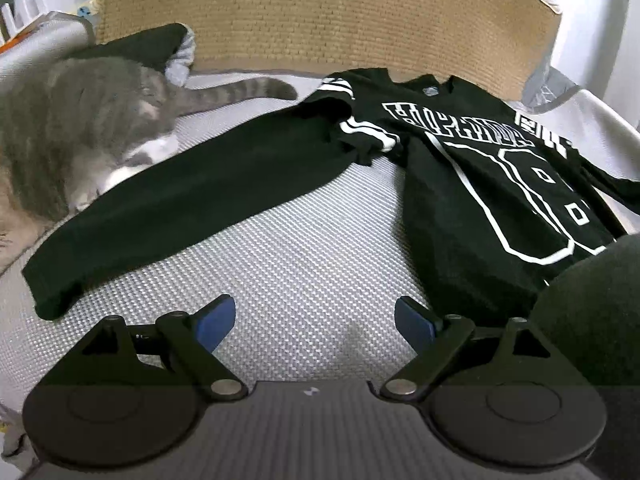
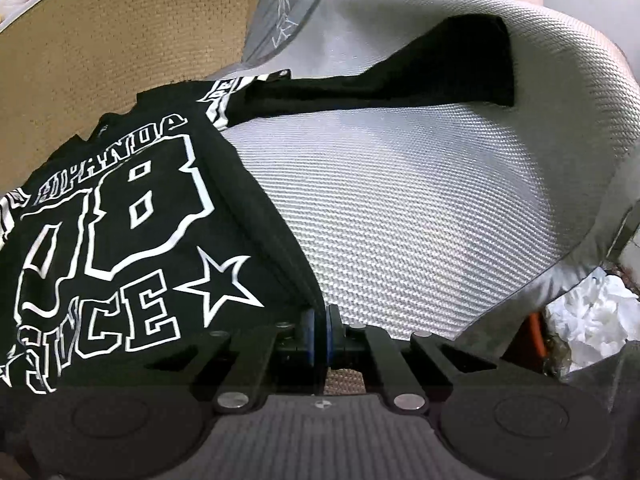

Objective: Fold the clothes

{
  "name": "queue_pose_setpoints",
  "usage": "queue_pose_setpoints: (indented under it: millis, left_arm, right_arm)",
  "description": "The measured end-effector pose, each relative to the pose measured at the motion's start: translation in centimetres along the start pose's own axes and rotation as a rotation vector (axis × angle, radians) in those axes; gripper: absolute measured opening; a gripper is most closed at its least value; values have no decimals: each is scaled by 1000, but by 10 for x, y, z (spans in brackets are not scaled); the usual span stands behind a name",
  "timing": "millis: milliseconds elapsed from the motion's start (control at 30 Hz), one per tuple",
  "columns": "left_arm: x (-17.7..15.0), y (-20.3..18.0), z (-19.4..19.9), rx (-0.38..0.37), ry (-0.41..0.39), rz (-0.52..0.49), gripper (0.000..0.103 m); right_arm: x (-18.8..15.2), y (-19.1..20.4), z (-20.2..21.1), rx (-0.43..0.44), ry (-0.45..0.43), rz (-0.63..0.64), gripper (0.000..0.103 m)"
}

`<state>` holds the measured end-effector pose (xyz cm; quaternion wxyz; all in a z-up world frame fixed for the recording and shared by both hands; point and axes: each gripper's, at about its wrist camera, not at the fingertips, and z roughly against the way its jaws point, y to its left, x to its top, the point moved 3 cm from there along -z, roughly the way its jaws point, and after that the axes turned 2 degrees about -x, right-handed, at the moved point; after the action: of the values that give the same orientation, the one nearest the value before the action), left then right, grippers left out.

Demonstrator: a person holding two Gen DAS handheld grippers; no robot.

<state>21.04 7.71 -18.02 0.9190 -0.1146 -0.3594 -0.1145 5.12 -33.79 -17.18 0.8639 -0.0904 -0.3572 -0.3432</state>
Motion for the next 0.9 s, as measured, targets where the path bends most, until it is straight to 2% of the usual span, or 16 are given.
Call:
queue_pose_setpoints:
  millis: [167,267,300,367,467,600,633,667,700,733,833,900]
  left_arm:
    - [2,2,0,-9,-5,25,90]
    - [2,1,-1,5,-5,20,90]
    - [2,2,-1,3,-4,19,90]
    - [1,4,0,-2,-3,25,90]
    - [1,5,-1,-5,-1,32,90]
    - [1,4,-2,-9,4,36,90]
    - [1,3,-2,-7,5,30,90]
    - [0,3,-2,-5,7,25,90]
    - [0,2,-2,-3,8,19,90]
    - [-1,1,-2,-1,9,14,90]
    - [-1,1,-2,1,10,10,90]
    - [1,0,-2,2,8,11,90]
  right_arm:
    - [2,-6,0,44,-20,-37,11]
    - [8,-10,-1,102,-44,-68,17]
    - [10,-9,-3,115,-51,-61,20]
    - [15,-4,-11,128,-62,-23,39]
    - [22,4,-23,149,-77,34,51]
    - [31,13,-37,176,-108,98,51]
    - [31,13,-38,183,-118,95,50]
    - [32,13,-39,187,-121,90,43]
    - [32,13,-40,192,-123,86,31]
    - [33,13,-40,198,-119,81,10]
    - [33,8,-38,172,-120,61,5]
    - [32,-3,-33,150,-121,-4,5]
